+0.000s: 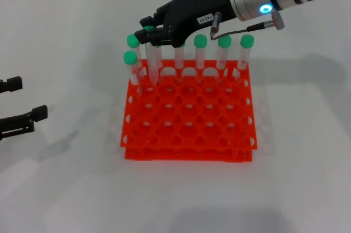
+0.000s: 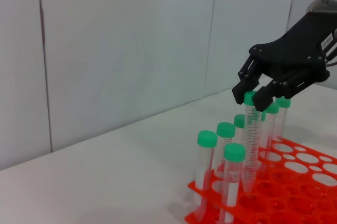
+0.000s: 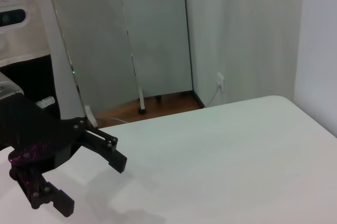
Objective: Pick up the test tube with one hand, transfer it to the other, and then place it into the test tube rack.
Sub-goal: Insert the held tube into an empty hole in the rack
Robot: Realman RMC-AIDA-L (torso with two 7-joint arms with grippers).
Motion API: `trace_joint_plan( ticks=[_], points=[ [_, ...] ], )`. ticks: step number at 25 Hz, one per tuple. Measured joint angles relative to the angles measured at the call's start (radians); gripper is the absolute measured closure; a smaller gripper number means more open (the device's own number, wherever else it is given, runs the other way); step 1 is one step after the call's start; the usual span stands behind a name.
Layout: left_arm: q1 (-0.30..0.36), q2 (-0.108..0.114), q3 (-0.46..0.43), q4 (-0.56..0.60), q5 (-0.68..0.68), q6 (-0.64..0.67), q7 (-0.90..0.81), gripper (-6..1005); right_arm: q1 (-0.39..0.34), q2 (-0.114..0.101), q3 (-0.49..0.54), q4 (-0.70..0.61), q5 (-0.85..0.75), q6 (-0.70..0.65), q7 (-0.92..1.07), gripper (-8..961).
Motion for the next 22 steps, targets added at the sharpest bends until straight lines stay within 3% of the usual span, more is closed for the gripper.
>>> trace_joint_plan(
  ticks=[22],
  points=[
    [-0.004,0.002,-0.003,-0.008,0.002,0.001,0.000,104,-0.008,0.007,-0.066,0.022,0.012,0.066,-0.003,639]
  ],
)
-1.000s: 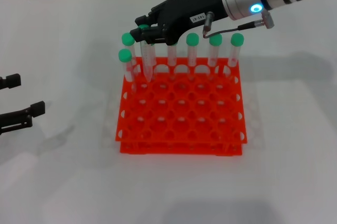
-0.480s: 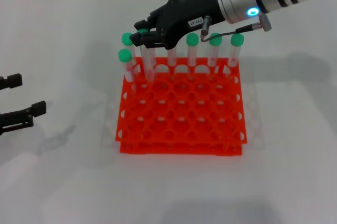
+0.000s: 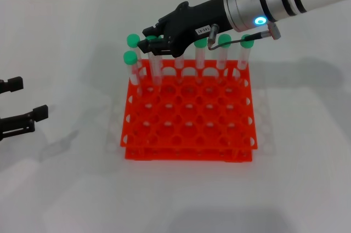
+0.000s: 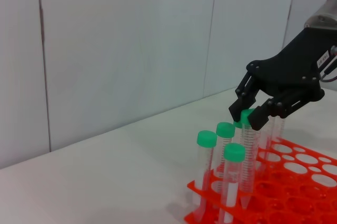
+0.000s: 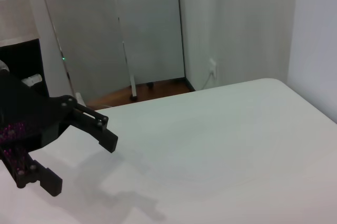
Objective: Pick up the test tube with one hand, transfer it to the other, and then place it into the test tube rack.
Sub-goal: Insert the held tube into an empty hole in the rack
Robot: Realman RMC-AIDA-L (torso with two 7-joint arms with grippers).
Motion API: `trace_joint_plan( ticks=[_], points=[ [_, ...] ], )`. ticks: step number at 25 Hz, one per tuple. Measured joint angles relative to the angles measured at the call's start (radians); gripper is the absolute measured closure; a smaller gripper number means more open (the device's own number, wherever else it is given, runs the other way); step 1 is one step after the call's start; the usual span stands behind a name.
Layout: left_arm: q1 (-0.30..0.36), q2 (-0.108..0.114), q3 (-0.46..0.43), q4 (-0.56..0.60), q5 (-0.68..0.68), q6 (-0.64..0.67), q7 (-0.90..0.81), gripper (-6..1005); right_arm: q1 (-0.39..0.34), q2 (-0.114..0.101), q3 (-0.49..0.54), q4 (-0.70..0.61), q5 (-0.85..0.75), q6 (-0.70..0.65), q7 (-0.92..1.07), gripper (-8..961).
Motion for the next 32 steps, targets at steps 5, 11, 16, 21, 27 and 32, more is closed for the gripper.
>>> trace_joint_plan(
  ticks=[5,11,16,21,27,32],
  points=[
    [0.000,-0.001,-0.001,-0.001,0.000,0.000,0.001,104,-0.027,0.000,-0.030,-0.011,0.029,0.027,-0.006,637],
    [0.000,-0.001,-0.001,-0.002,0.000,-0.001,0.001,104,-0.044,0.000,-0.056,-0.022,0.041,0.042,-0.015,635],
    [-0.001,-0.003,0.000,-0.004,0.000,-0.003,0.002,105,-0.053,0.000,-0.108,-0.035,0.062,0.059,-0.021,633],
    [-0.003,-0.003,0.004,-0.009,0.000,-0.009,0.003,105,-0.053,0.000,-0.145,-0.037,0.063,0.067,-0.021,632],
    [-0.003,-0.004,0.004,-0.009,0.000,-0.009,0.003,105,-0.050,0.000,-0.155,-0.037,0.063,0.073,-0.021,630],
    [-0.002,-0.003,0.001,-0.009,0.000,-0.009,0.004,105,-0.050,0.000,-0.155,-0.037,0.064,0.082,-0.021,628]
  ],
)
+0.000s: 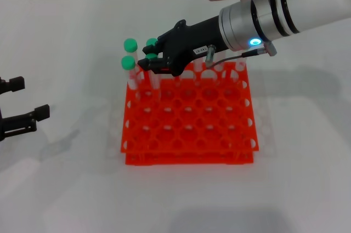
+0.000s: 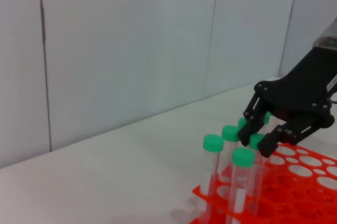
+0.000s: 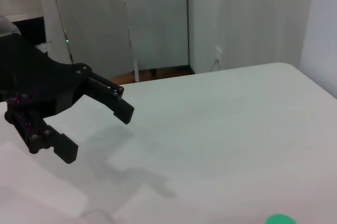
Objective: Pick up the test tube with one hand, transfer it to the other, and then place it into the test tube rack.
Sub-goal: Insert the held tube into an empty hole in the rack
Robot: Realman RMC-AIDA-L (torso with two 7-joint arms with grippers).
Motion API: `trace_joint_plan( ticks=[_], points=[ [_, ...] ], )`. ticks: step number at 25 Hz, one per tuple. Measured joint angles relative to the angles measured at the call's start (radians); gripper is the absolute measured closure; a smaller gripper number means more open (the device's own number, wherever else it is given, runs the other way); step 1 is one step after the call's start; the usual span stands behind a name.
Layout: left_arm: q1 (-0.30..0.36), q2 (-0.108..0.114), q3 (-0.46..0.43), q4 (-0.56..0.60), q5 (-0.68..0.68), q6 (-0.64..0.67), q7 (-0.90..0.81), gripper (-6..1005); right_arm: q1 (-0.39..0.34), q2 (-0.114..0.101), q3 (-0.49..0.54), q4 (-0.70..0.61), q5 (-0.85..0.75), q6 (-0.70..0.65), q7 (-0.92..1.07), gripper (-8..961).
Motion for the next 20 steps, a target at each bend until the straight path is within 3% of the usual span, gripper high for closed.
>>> trace_joint_plan(
  ticks=[20],
  points=[
    [-0.002,0.003,0.002,0.000,0.000,0.000,0.002,104,0.008,0.000,-0.025,-0.011,-0.001,0.021,-0.004,621]
  ],
)
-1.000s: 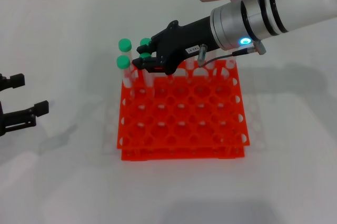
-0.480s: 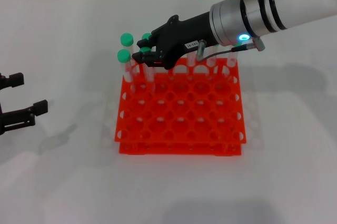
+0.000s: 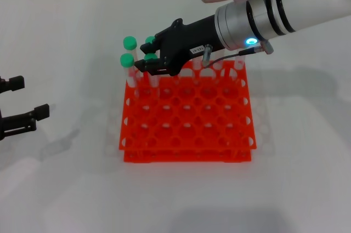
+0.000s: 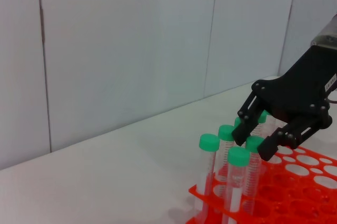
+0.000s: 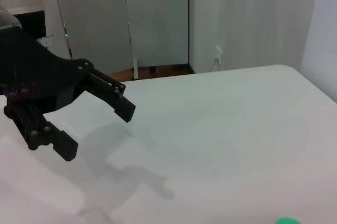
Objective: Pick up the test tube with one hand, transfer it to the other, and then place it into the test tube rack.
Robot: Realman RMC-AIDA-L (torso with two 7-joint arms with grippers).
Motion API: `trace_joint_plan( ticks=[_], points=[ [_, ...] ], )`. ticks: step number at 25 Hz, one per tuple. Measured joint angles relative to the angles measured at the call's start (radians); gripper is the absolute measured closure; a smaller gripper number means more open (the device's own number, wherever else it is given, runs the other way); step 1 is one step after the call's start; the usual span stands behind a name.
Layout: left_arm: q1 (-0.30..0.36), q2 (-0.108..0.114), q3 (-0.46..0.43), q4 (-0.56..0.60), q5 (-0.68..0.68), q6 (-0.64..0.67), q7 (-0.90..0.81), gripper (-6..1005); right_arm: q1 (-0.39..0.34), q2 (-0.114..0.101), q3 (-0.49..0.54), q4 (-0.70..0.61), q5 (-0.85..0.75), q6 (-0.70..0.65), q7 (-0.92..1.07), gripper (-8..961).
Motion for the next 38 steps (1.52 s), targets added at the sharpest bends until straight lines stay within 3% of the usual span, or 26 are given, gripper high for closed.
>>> trace_joint_plan(
  ticks=[5,10,13,19,24,30,33,38],
  points=[
    [0.000,0.000,-0.002,0.000,0.000,0.000,0.000,105,-0.008,0.000,-0.001,-0.016,0.003,0.002,-0.006,619],
    [0.001,0.000,-0.004,0.000,0.000,0.000,0.000,105,-0.011,0.000,0.000,-0.027,0.013,-0.002,-0.008,395],
    [0.004,0.001,-0.004,0.000,0.000,0.000,0.000,105,-0.028,-0.003,0.007,-0.055,0.017,-0.022,-0.005,366],
    [0.002,0.002,-0.004,0.000,-0.004,0.004,0.003,105,-0.181,-0.013,0.084,-0.228,0.013,-0.121,-0.024,337],
    [-0.006,0.004,-0.004,0.000,-0.011,0.010,0.024,104,-0.345,-0.011,0.247,-0.281,0.043,-0.276,-0.149,338],
    [-0.027,0.016,-0.004,-0.009,-0.012,0.061,0.048,105,-0.516,-0.013,0.368,-0.236,0.169,-0.360,-0.371,338],
    [-0.047,0.035,-0.006,-0.039,-0.013,0.102,0.060,105,-0.563,-0.016,0.407,-0.180,0.222,-0.405,-0.448,337],
    [-0.075,0.069,-0.006,-0.110,-0.014,0.129,0.065,104,-0.582,-0.017,0.482,-0.054,0.235,-0.480,-0.545,335]
  ],
)
